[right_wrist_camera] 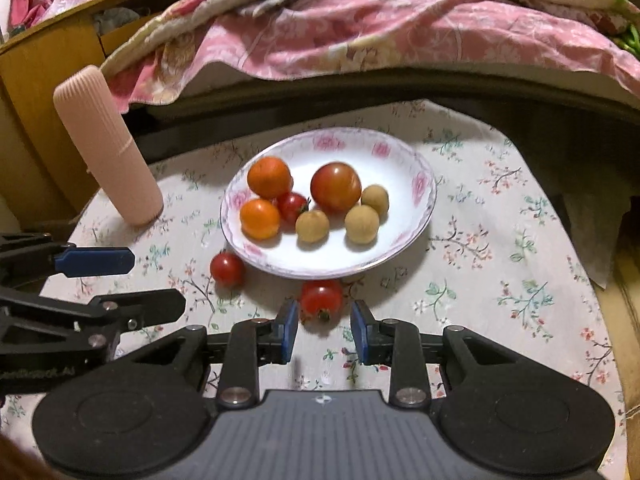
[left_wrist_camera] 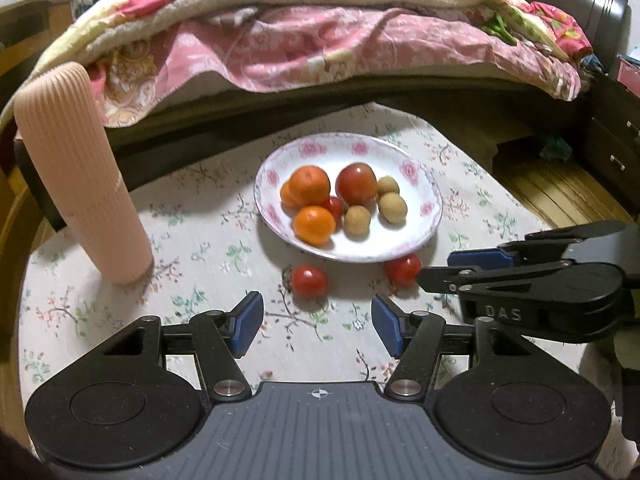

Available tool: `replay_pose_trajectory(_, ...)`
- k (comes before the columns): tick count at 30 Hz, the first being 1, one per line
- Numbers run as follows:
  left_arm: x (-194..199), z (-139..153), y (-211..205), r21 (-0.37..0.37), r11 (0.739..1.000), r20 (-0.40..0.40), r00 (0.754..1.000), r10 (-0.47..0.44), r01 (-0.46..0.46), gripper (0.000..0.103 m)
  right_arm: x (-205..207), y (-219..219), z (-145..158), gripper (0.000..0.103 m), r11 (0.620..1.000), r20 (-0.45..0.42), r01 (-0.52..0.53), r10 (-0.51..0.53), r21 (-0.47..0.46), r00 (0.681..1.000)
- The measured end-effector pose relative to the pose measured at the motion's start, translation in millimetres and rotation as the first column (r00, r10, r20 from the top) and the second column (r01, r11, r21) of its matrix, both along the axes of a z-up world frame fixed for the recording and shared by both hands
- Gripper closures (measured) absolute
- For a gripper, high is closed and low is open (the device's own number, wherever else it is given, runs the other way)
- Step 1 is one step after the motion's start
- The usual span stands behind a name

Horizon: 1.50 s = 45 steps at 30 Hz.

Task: Organize fruits
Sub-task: 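Withdraw both open tools from the bowl toward the red tomatoes, then grasp a red cherry tomato with the right tool while the left tool grasps another, then hold both red tomatoes in the tools above the table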

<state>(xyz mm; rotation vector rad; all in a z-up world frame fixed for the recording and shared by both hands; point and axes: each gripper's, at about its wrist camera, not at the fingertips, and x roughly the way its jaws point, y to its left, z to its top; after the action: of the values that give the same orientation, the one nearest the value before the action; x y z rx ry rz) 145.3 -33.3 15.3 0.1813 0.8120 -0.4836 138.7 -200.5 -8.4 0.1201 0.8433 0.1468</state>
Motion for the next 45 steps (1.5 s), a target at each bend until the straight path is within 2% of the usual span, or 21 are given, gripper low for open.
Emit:
replay_pose_trajectory(13,9.2,-20.7,-4.0,0.016,1.000,-0.017,1.000,-0.022,0.022,0.035,28.8,7.3,-26.3,0.070,0.999,-0.017,-0.033,0.033,-0.017,0.999)
replay_pose_trajectory(22,23.2,-38.5,-11.5,0.035,0.999,-0.003,0.999,-0.042,0.042,0.035,35.5,6.3,-23.9,0.071,0.998,-0.030,-0.051,0.050,-0.035,0.998)
replay_pose_trajectory(26,32.9,-43.3,-13.7,0.017,0.999,-0.002,1.000,-0.029,0.029,0.037,31.4,0.1,-21.3,0.071,0.998,-0.040,-0.049,0.048,-0.030,0.998)
replay_pose_trajectory(31,44.3,-49.4,-21.8,0.001,1.000,-0.002,1.000,-0.008,0.008,0.050,27.6,-7.7,-20.1,0.071,0.999,-0.046,-0.044,0.043,-0.026,0.998)
replay_pose_trajectory(34,44.0,-53.5,-25.5,0.017,1.000,0.002,1.000,0.000,0.000,0.053,26.7,-11.0,-20.2,0.071,0.999,-0.048,-0.043,0.042,-0.028,0.998)
replay_pose_trajectory(37,40.8,-52.6,-26.2,0.026,1.000,0.004,1.000,-0.005,0.005,0.062,25.9,-13.3,-19.5,0.071,0.999,-0.050,-0.042,0.040,-0.028,0.998)
replay_pose_trajectory(41,34.7,-49.6,-24.7,0.034,0.999,-0.015,1.000,0.000,0.001,0.063,19.6,-14.3,-16.9,0.071,0.998,-0.048,-0.049,0.047,-0.030,0.998)
replay_pose_trajectory(45,11.4,-42.9,-18.5,0.037,0.999,-0.041,0.999,-0.020,0.022,0.063,4.5,-13.2,-14.3,0.071,0.998,-0.052,-0.063,0.062,-0.026,0.997)
